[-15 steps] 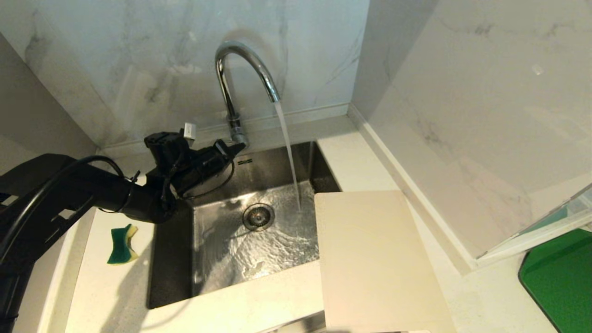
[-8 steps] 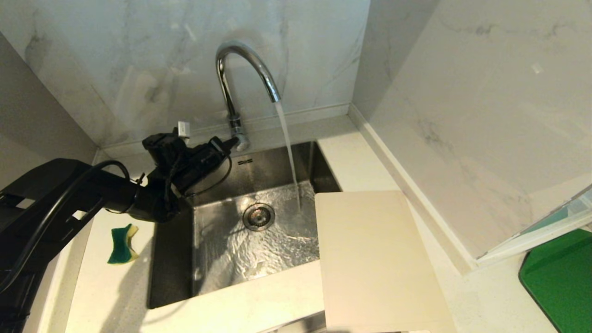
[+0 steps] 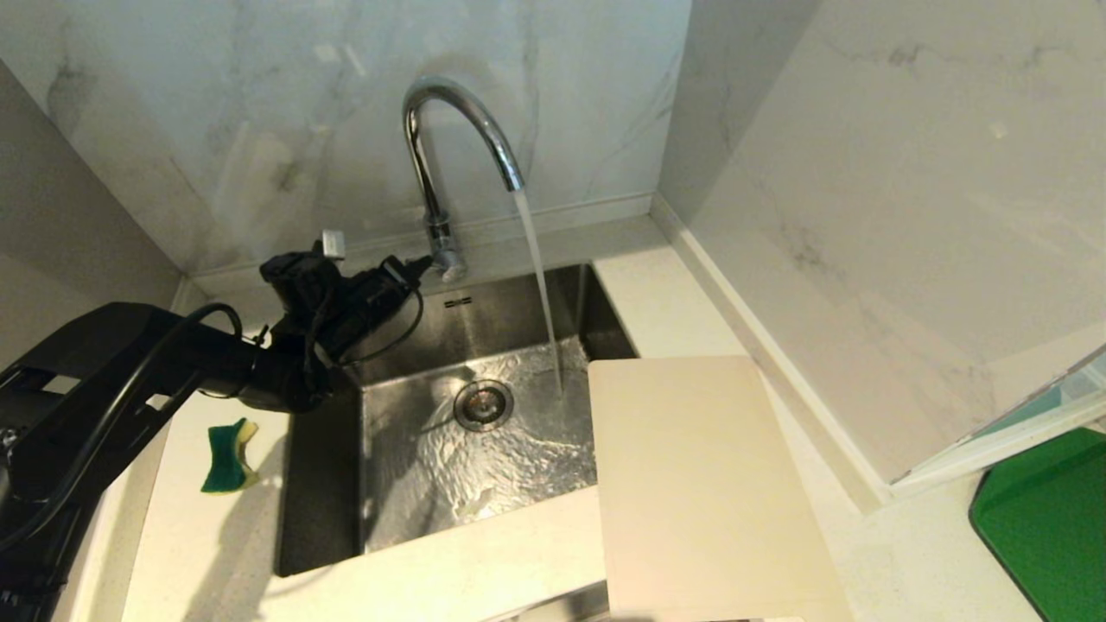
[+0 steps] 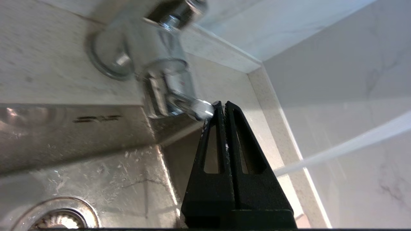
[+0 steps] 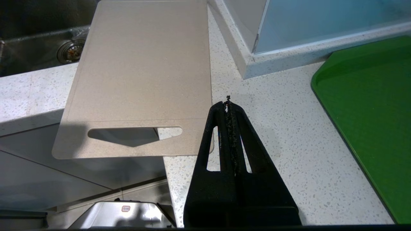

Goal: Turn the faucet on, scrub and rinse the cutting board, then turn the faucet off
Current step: Turn off the tap

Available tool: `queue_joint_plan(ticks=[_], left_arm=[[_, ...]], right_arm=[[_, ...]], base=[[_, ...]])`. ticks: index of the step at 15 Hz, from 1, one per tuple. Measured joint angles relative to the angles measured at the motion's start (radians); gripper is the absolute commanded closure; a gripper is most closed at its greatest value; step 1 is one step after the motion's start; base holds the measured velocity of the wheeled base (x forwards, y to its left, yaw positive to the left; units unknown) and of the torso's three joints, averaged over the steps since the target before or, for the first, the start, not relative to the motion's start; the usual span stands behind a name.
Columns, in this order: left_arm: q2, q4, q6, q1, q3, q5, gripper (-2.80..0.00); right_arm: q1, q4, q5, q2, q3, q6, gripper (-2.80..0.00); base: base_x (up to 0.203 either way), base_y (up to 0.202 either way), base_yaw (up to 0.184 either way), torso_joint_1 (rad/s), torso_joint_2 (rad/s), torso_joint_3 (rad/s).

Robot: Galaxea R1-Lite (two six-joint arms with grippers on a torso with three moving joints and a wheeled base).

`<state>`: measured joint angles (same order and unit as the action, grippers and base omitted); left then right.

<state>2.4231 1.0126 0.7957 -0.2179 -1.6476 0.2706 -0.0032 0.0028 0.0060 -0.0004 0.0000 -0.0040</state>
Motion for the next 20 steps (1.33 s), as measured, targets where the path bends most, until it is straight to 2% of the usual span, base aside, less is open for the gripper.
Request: queue_joint_plan(ticks=[20], left_arm=[[0.057, -0.028, 0.000, 0.069, -0.106, -0.026, 0.00]], right_arm=[[0.000, 0.000, -0.001, 0.000, 0.000, 0.000, 0.00]], base=[[0.000, 0.000, 0.000, 0.000, 0.00, 0.000]])
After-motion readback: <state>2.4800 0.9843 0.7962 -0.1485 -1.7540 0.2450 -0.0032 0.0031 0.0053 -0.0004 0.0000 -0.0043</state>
